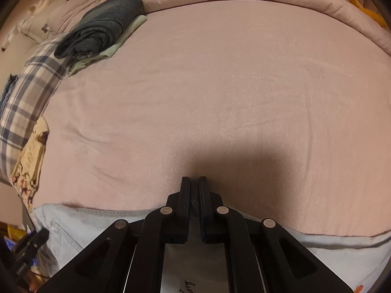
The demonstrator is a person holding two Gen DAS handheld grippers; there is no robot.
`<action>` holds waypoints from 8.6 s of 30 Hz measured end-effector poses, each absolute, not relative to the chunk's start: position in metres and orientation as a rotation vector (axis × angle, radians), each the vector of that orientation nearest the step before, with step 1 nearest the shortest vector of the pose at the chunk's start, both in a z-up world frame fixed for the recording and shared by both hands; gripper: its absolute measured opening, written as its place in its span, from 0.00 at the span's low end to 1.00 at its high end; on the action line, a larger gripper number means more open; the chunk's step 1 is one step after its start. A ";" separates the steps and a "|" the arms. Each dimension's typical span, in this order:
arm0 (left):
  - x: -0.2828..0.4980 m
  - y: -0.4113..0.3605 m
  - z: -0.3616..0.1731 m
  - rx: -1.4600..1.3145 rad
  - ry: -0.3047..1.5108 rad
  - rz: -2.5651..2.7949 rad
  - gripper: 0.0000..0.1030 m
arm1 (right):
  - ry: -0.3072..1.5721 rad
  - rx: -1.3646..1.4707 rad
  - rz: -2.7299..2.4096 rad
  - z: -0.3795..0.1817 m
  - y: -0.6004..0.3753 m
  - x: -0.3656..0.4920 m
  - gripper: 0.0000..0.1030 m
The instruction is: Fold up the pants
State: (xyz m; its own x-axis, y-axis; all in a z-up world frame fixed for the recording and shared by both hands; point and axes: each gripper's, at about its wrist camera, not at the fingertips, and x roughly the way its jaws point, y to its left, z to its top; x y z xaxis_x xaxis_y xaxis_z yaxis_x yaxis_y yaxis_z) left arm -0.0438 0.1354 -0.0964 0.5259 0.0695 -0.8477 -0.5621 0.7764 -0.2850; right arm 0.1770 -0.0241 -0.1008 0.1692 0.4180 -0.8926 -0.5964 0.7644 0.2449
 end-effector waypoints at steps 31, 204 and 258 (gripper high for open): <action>-0.047 0.132 -0.100 -0.580 0.941 0.448 0.47 | 1.181 -0.169 0.714 -0.100 -0.028 0.177 0.02; 0.011 0.012 -0.056 -0.598 1.024 0.032 0.79 | 0.664 0.565 0.219 -0.005 -0.450 0.136 0.08; 0.036 0.018 -0.064 -0.623 1.053 -0.042 0.81 | 1.020 -0.151 0.796 -0.011 -0.210 0.048 0.70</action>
State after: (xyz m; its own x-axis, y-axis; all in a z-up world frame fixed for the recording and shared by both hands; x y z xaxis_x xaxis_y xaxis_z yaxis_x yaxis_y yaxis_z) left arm 0.0360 0.0176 -0.0638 0.5106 -0.3210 -0.7977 -0.2570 0.8283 -0.4979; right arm 0.0480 -0.2105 -0.0115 0.2752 0.5224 -0.8071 -0.6559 0.7158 0.2397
